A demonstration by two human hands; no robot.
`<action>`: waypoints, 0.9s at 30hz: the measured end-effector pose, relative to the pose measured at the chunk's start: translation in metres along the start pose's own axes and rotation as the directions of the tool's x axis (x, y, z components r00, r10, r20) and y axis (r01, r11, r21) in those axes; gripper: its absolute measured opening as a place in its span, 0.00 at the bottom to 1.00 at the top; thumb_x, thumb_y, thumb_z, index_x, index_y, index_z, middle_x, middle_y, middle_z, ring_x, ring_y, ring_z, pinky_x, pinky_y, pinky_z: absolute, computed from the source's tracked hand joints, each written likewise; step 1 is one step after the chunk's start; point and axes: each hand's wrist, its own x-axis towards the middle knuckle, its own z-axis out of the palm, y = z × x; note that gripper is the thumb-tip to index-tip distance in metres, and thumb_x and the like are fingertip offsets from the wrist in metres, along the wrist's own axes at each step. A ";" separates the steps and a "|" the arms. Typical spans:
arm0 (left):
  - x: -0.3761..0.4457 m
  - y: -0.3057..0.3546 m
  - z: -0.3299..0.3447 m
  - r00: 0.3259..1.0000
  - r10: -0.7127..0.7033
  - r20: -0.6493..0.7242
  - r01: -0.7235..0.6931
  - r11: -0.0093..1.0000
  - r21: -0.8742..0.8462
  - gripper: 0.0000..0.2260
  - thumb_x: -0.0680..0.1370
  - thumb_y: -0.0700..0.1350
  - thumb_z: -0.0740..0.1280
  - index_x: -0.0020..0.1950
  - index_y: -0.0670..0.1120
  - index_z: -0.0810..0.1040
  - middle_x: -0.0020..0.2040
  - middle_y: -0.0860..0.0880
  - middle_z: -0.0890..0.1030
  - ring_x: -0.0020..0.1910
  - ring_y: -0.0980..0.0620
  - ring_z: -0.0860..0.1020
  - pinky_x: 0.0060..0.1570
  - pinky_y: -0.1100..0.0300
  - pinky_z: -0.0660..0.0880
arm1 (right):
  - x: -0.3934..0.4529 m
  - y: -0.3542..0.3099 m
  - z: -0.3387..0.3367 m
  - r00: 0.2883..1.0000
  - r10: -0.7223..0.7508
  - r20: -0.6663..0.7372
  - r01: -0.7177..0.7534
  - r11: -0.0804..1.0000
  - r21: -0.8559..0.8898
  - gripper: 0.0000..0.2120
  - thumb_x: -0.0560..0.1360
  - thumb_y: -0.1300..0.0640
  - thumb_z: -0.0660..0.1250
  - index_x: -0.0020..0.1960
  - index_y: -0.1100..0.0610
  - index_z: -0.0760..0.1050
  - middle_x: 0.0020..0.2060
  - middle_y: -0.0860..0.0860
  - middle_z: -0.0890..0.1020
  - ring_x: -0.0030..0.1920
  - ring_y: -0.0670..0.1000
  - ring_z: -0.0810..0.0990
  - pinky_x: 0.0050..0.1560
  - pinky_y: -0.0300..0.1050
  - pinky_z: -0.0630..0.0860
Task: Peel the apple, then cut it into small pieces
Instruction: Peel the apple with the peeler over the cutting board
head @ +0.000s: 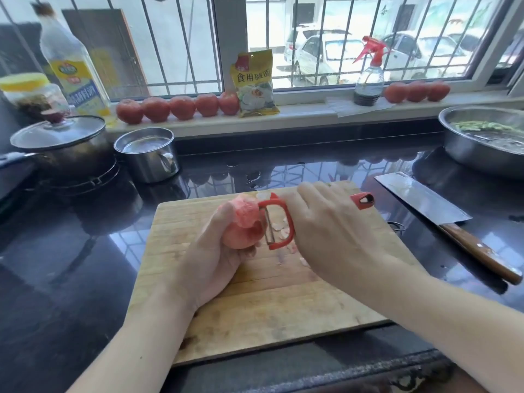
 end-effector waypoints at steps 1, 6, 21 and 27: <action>-0.001 0.001 0.001 1.000 0.021 0.008 -0.021 1.000 0.017 0.27 0.76 0.65 0.70 0.63 0.44 0.78 0.55 0.43 0.78 0.49 0.48 0.75 0.45 0.52 0.70 | 0.001 -0.010 0.000 0.999 -0.005 -0.035 0.005 1.000 0.011 0.12 0.70 0.67 0.56 0.48 0.57 0.74 0.40 0.53 0.74 0.39 0.56 0.72 0.42 0.52 0.69; -0.003 0.004 0.005 0.998 0.043 -0.052 -0.042 0.999 0.011 0.40 0.73 0.64 0.75 0.71 0.36 0.70 0.58 0.40 0.79 0.54 0.46 0.78 0.49 0.54 0.78 | 0.006 -0.029 0.008 0.996 0.028 -0.087 -0.027 1.000 0.008 0.18 0.70 0.68 0.46 0.45 0.60 0.73 0.38 0.56 0.72 0.36 0.57 0.70 0.37 0.52 0.68; -0.001 0.001 0.001 0.999 -0.014 -0.042 0.015 1.000 0.016 0.24 0.80 0.51 0.66 0.69 0.36 0.69 0.54 0.39 0.79 0.43 0.44 0.77 0.39 0.52 0.71 | 0.003 0.001 0.031 0.983 -0.017 -0.182 0.016 1.000 -0.006 0.10 0.71 0.72 0.60 0.42 0.59 0.73 0.37 0.55 0.72 0.35 0.55 0.70 0.37 0.51 0.71; -0.005 0.001 -0.003 0.999 -0.044 -0.013 0.043 0.999 -0.032 0.27 0.72 0.54 0.73 0.66 0.42 0.72 0.52 0.38 0.79 0.41 0.43 0.78 0.36 0.55 0.72 | 0.000 0.028 0.034 0.993 0.106 0.047 -0.098 0.984 -0.147 0.08 0.72 0.67 0.59 0.46 0.58 0.74 0.40 0.54 0.73 0.38 0.56 0.72 0.41 0.53 0.71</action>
